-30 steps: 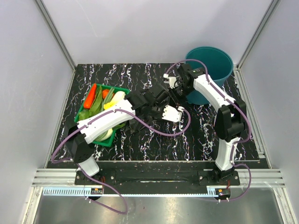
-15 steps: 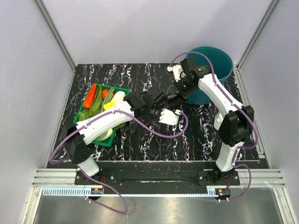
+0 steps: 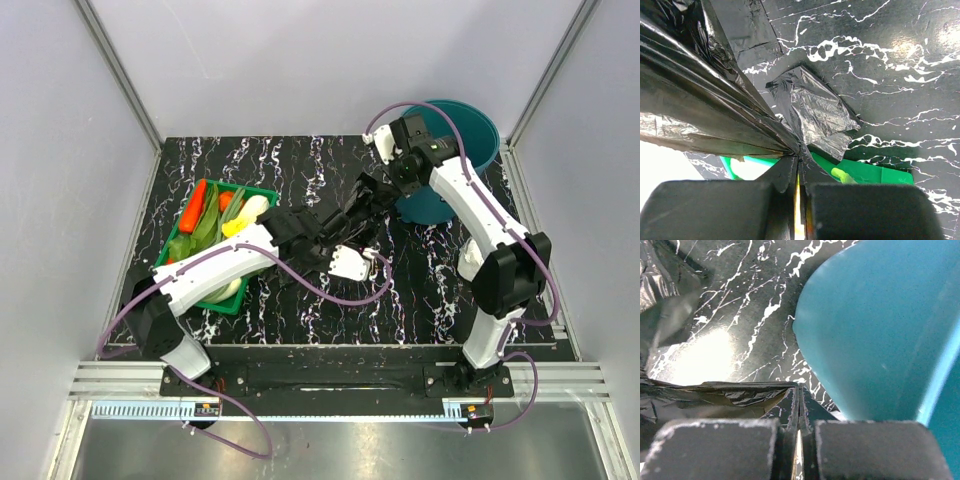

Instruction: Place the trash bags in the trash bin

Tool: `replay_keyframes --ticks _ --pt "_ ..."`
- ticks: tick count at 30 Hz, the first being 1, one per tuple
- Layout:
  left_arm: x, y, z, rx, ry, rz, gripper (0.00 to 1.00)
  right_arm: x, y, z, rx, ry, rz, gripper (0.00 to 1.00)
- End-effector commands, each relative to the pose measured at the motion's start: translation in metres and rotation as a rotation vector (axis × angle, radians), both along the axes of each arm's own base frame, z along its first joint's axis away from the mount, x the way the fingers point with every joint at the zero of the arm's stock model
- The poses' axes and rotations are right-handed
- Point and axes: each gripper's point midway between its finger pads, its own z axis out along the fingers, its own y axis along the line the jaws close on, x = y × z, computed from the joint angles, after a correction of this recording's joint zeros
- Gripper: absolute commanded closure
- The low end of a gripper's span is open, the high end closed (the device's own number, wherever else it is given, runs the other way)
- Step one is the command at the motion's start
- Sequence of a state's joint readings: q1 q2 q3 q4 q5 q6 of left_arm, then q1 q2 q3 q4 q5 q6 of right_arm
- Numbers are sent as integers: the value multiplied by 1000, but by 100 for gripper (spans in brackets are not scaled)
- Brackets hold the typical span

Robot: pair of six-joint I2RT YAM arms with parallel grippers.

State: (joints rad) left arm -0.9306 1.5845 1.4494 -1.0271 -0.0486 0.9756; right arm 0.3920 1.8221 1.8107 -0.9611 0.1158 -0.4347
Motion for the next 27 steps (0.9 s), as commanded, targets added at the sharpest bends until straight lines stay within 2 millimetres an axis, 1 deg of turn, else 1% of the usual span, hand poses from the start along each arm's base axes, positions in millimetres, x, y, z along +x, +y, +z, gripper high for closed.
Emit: replay_keyframes --ticks 1,5,8,10,13,16,18,21,23,25,27 --pt "-8 24 12 1 12 50 100 12 -34 47 -64 -175 -71 100" --pt "-13 45 5 18 37 87 100 12 -46 47 -68 -174 -92 100" --pt "-15 58 4 15 41 118 100 11 -50 45 -63 -164 -103 100" --pt "-18 64 2 10 48 130 100 11 -49 44 -47 -160 -104 100" --pt "-24 68 1 2 64 129 100 11 -53 43 -44 -156 -117 100" --pt "-25 74 -1 4 65 145 100 9 -52 46 -16 -160 -123 100" --pt "-23 82 -3 17 59 158 100 6 -54 46 -12 -158 -130 100" --pt "-22 96 2 15 60 175 100 3 -57 48 -7 -160 -138 100" --pt "-20 105 11 -5 50 190 100 3 -62 51 -1 -166 -151 100" --pt "-24 108 20 -47 68 187 100 5 -62 58 15 -183 -156 100" --pt "-27 110 24 -58 68 183 100 6 -58 64 41 -183 -151 100"
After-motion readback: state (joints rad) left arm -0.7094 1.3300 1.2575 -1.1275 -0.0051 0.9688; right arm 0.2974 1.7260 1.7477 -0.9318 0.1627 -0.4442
